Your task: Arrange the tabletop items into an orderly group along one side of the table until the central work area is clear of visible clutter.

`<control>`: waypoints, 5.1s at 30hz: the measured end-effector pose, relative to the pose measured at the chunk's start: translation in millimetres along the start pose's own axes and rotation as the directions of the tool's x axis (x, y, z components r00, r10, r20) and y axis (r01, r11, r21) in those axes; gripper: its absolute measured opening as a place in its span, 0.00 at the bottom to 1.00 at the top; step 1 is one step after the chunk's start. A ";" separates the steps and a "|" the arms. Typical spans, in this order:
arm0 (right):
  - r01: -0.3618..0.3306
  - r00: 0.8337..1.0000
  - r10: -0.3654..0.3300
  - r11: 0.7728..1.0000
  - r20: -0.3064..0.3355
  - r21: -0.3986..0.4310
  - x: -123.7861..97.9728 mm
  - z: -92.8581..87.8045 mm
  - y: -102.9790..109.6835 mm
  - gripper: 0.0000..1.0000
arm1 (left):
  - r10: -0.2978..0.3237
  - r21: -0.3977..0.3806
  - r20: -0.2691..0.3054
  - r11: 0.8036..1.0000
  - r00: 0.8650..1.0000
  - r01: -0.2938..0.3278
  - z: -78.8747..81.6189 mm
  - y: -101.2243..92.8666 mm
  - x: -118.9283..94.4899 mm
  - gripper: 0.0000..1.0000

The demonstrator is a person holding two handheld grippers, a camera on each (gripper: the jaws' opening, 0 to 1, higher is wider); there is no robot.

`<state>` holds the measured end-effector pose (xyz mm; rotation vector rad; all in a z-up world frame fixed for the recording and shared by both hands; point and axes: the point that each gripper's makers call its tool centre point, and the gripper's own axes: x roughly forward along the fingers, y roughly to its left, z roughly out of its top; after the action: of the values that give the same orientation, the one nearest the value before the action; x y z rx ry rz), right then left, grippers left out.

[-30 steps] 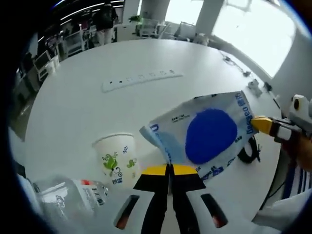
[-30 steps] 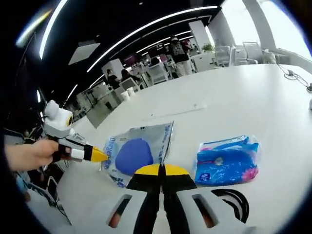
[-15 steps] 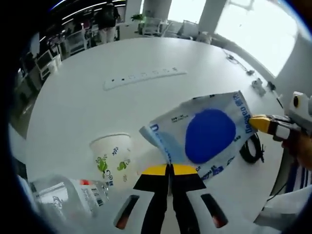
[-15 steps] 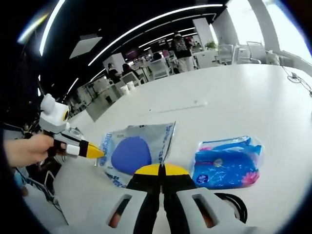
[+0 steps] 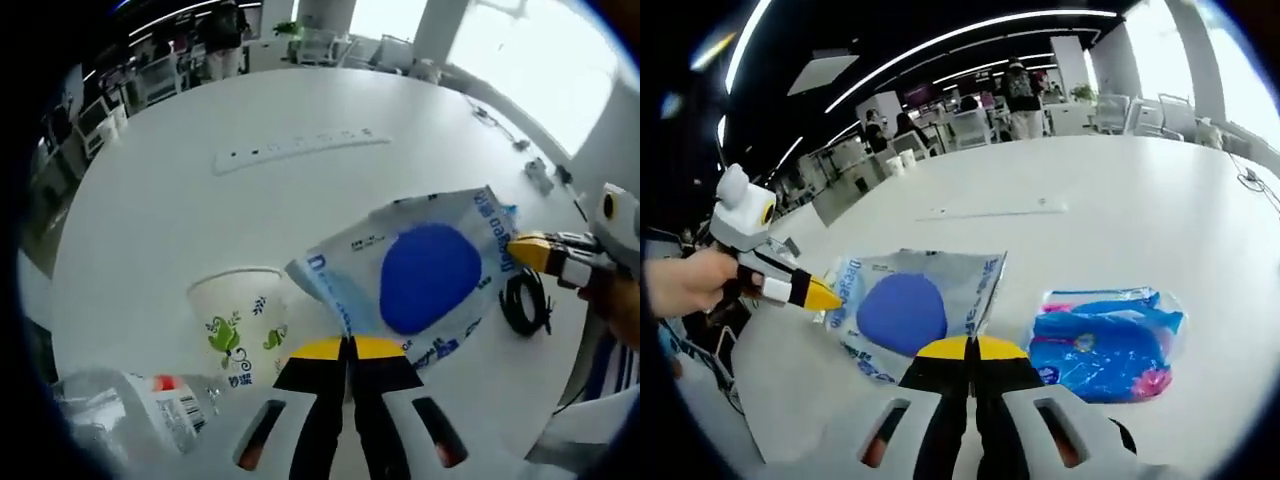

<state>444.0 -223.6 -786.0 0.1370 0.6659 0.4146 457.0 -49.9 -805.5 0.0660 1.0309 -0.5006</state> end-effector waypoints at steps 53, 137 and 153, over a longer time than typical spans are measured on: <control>0.070 0.992 -0.105 0.929 -0.076 -0.364 21.8 -18.0 -22.7 0.10 | 0.068 -0.034 -0.022 0.997 0.997 -0.069 -12.0 7.7 16.5 0.01; -0.010 1.000 0.013 0.962 0.010 -0.273 -59.2 -7.7 63.7 0.48 | -0.036 -0.029 0.210 0.999 0.977 0.043 -69.4 11.2 -129.9 0.96; -0.022 1.000 0.022 0.959 -0.003 -0.282 -59.7 -11.8 89.0 0.47 | -0.035 -0.019 0.230 0.999 0.973 0.041 -87.0 26.1 -147.7 0.96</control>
<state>365.1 -167.5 -738.5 -0.1268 0.5993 0.5266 337.3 52.1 -732.5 -0.0326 0.8124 -0.5179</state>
